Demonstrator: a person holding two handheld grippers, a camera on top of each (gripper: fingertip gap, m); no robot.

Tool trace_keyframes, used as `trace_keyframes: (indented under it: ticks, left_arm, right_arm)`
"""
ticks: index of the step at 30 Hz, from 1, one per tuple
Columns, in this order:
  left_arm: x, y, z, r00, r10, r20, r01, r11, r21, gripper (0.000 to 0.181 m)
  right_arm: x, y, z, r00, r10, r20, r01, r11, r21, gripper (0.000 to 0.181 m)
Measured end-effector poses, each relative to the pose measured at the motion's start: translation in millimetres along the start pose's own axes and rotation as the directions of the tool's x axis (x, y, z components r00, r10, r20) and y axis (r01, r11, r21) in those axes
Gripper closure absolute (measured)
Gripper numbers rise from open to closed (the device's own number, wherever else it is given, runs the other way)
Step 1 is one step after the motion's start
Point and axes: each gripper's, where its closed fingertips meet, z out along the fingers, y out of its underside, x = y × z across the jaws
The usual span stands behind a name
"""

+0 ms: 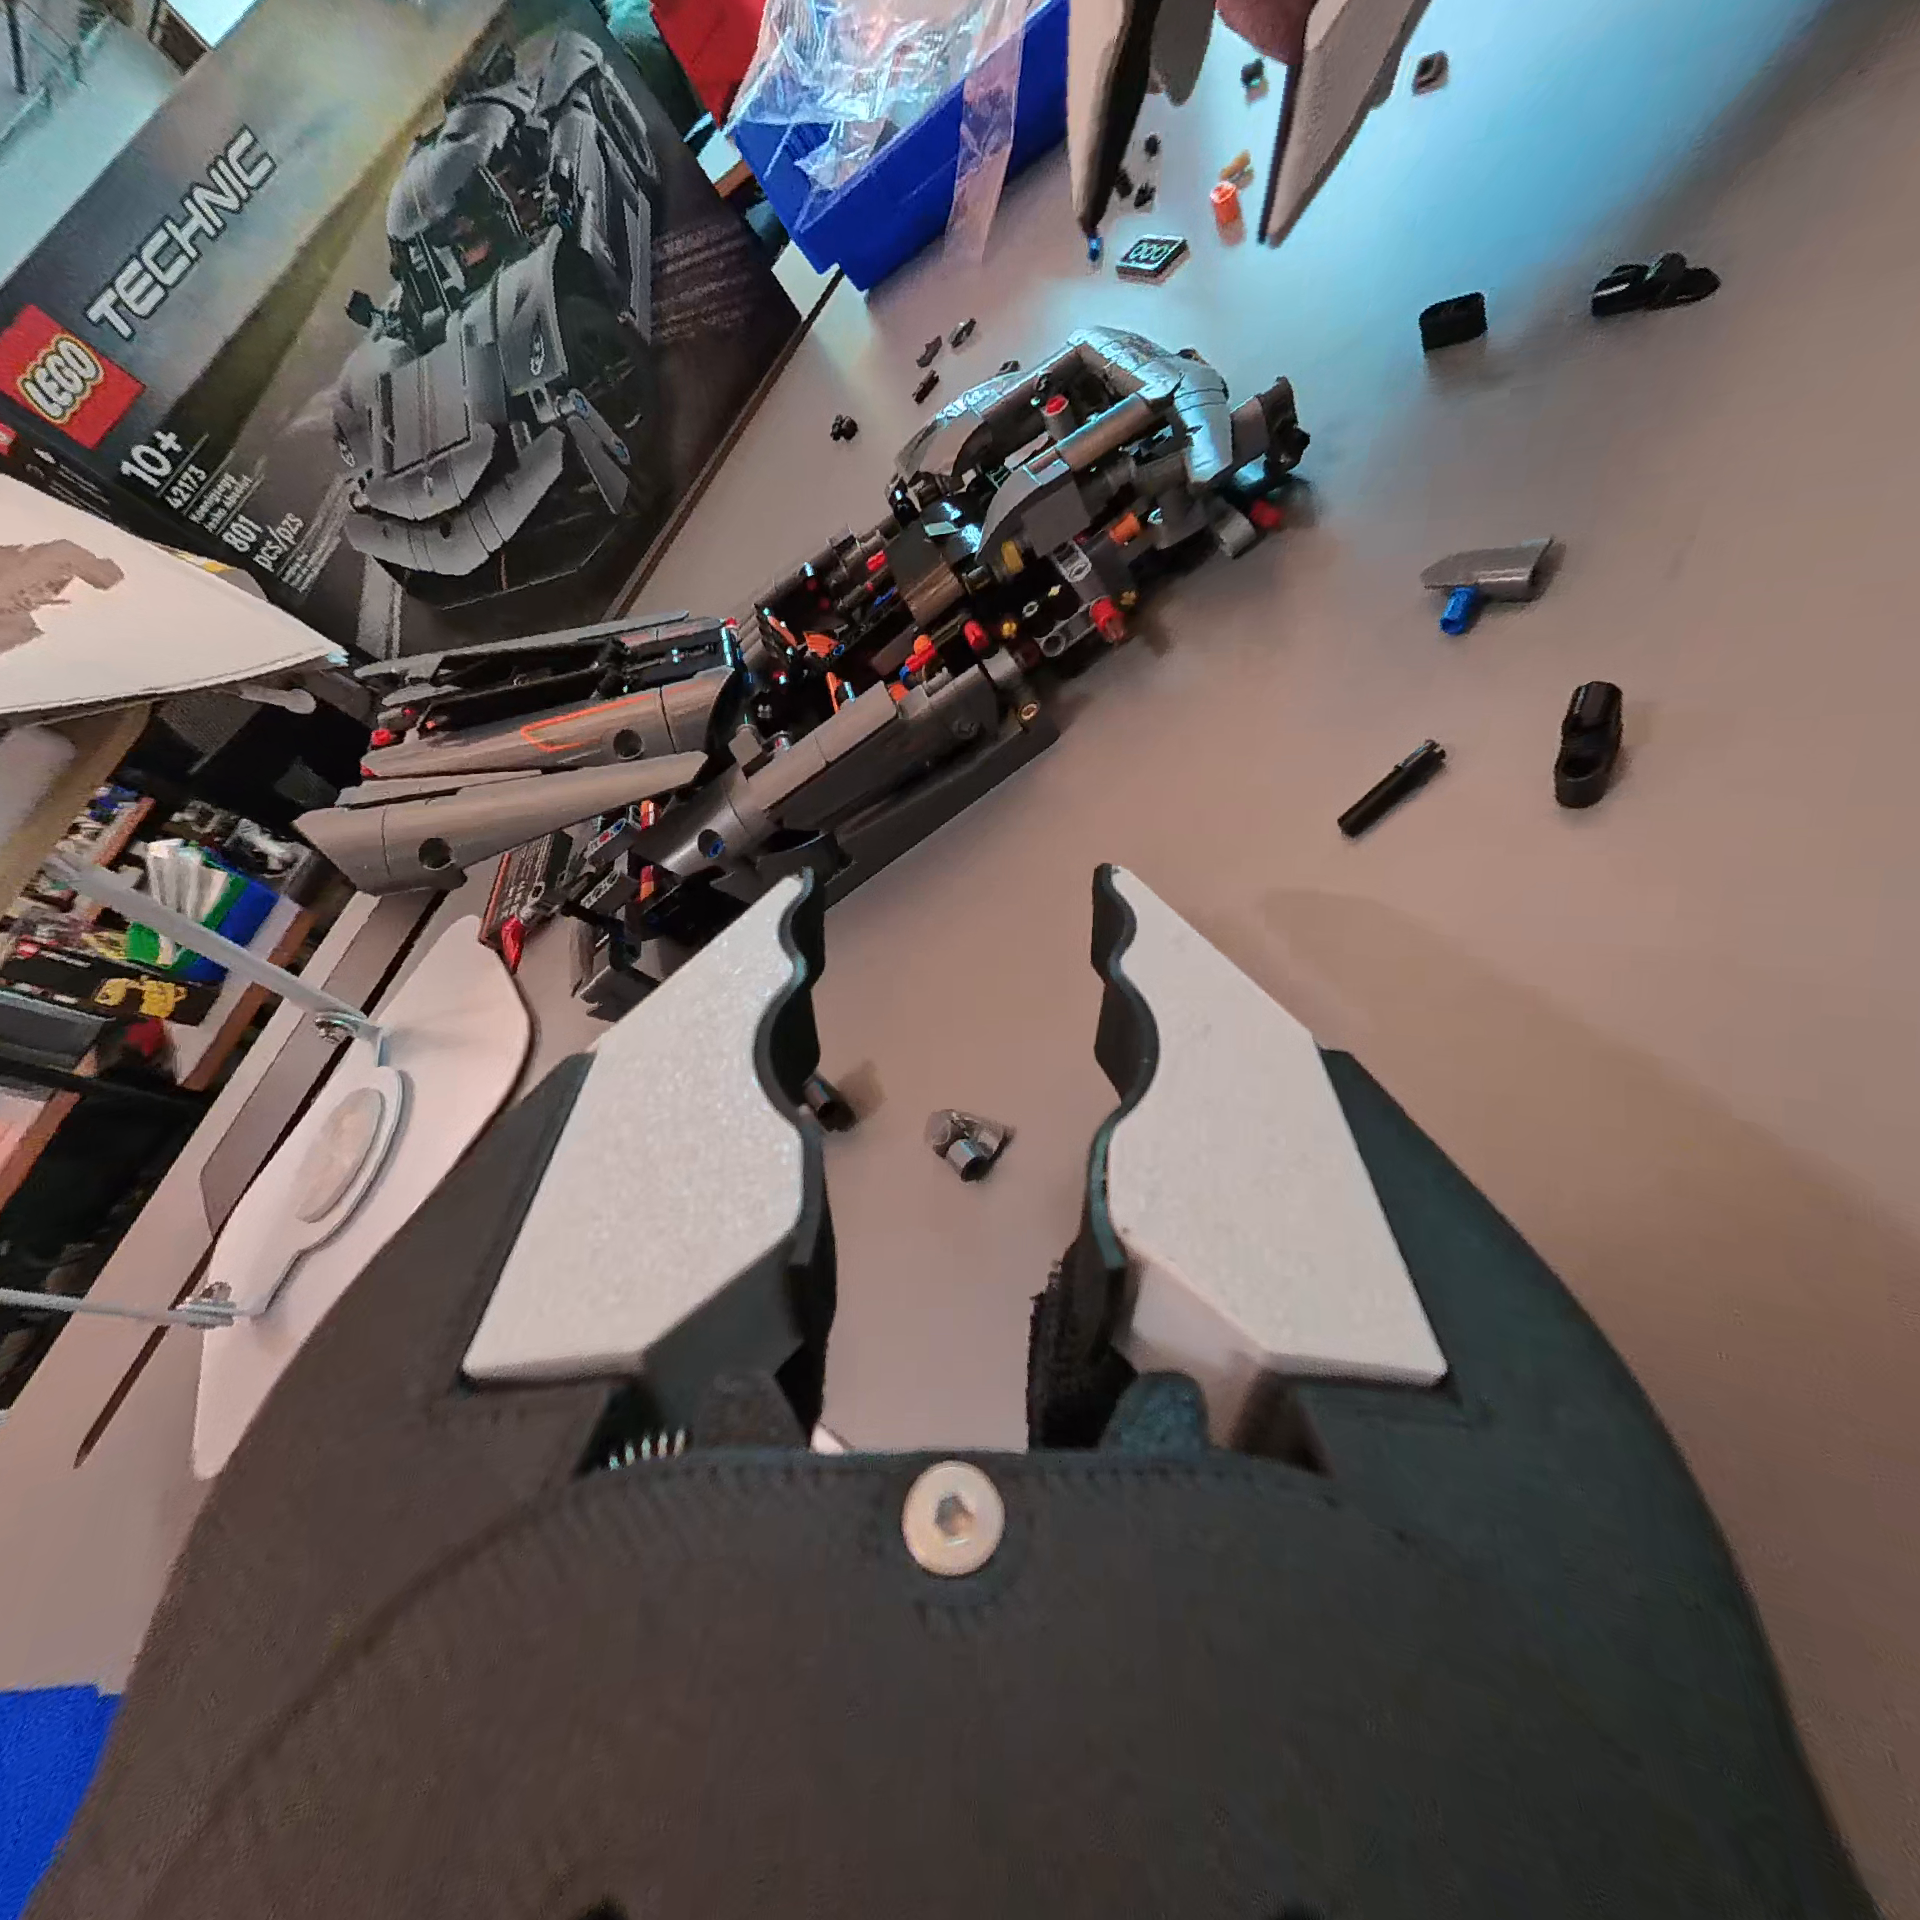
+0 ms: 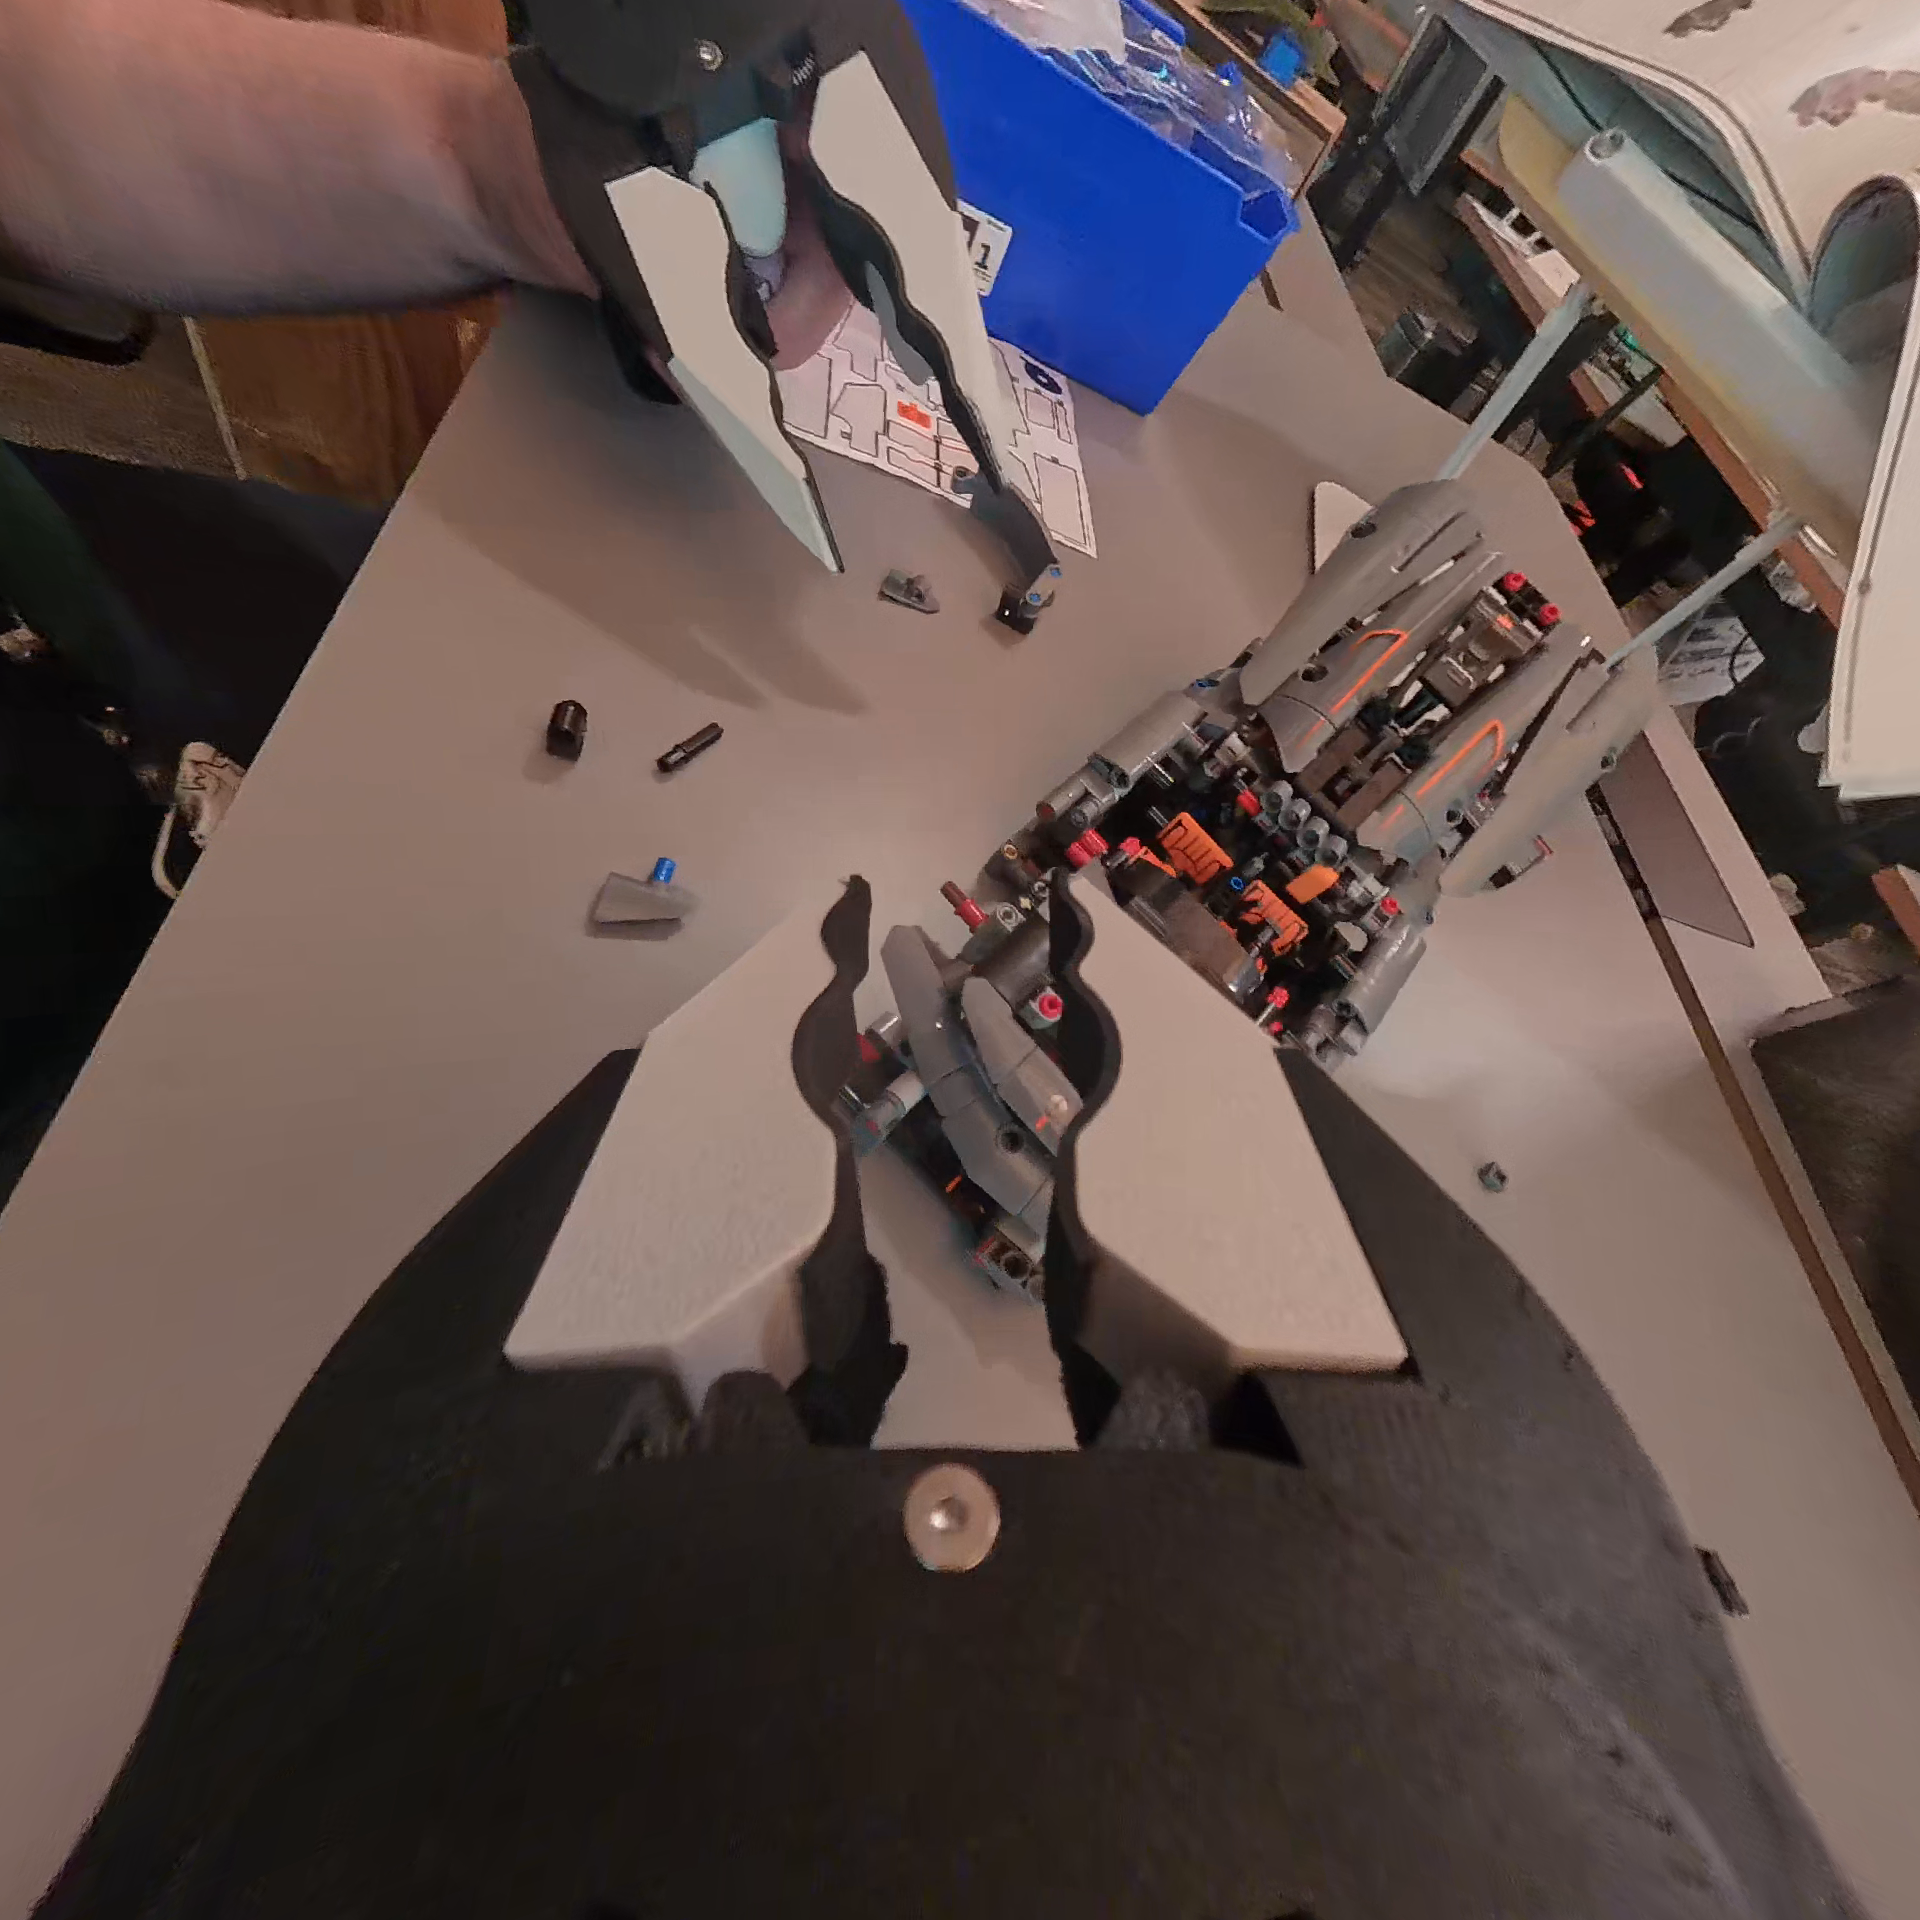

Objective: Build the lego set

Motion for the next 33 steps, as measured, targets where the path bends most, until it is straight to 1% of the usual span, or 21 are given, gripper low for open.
trace_keyframes:
  ticks: [2,6,9,14,17,23,26,28,30,32,33]
  left_arm:
    - [-4,0,-2,1.0,0.013,0.027,-0.013,1.0,0.0,0.132]
    - [-11,0,-8,0.999,-0.015,0.049,0.014,1.0,0.019,0.133]
    - [-15,-2,-12,0.998,-0.041,0.057,0.039,0.998,0.041,0.133]
    - [-15,0,-12,0.998,-0.046,0.052,0.045,0.998,0.035,0.135]
    - [-15,0,-12,0.997,-0.047,0.056,0.045,0.998,0.036,0.135]
    - [-18,2,-12,0.996,-0.071,0.056,0.069,0.997,0.035,0.136]
    - [-18,3,-11,0.996,-0.072,0.049,0.071,0.997,0.029,0.136]
    - [-17,4,-10,0.996,-0.075,0.044,0.073,0.997,0.024,0.136]
    - [-17,4,-10,0.996,-0.076,0.039,0.075,0.997,0.024,0.136]
    - [-17,4,-8,0.996,-0.076,0.039,0.075,0.997,0.022,0.136]
    - [-18,5,-8,0.996,-0.077,0.038,0.077,0.997,0.018,0.136]
  right_arm:
    - [5,3,-2,1.0,0.028,-0.004,-0.027,1.0,0.007,0.149]
    - [16,3,-9,0.996,0.078,-0.031,-0.077,0.996,0.047,0.15]
    - [22,-2,-13,0.994,0.091,-0.053,-0.087,0.993,0.08,0.15]
    - [30,2,-16,0.991,0.101,-0.093,-0.095,0.993,0.07,0.146]
    - [34,0,-20,0.988,0.109,-0.106,-0.1,0.991,0.091,0.146]
    - [44,-6,-39,0.976,0.118,-0.184,-0.098,0.989,0.114,0.143]
    - [54,-8,-57,0.946,0.147,-0.289,-0.133,0.989,0.067,0.139]
    - [62,-2,-77,0.9,0.172,-0.399,-0.182,0.983,0.014,0.138]
    - [62,4,-100,0.859,0.216,-0.464,-0.255,0.967,-0.022,0.134]
    - [60,12,-125,0.812,0.238,-0.533,-0.315,0.947,-0.057,0.136]
    - [52,15,-132,0.815,0.251,-0.523,-0.342,0.936,-0.084,0.134]
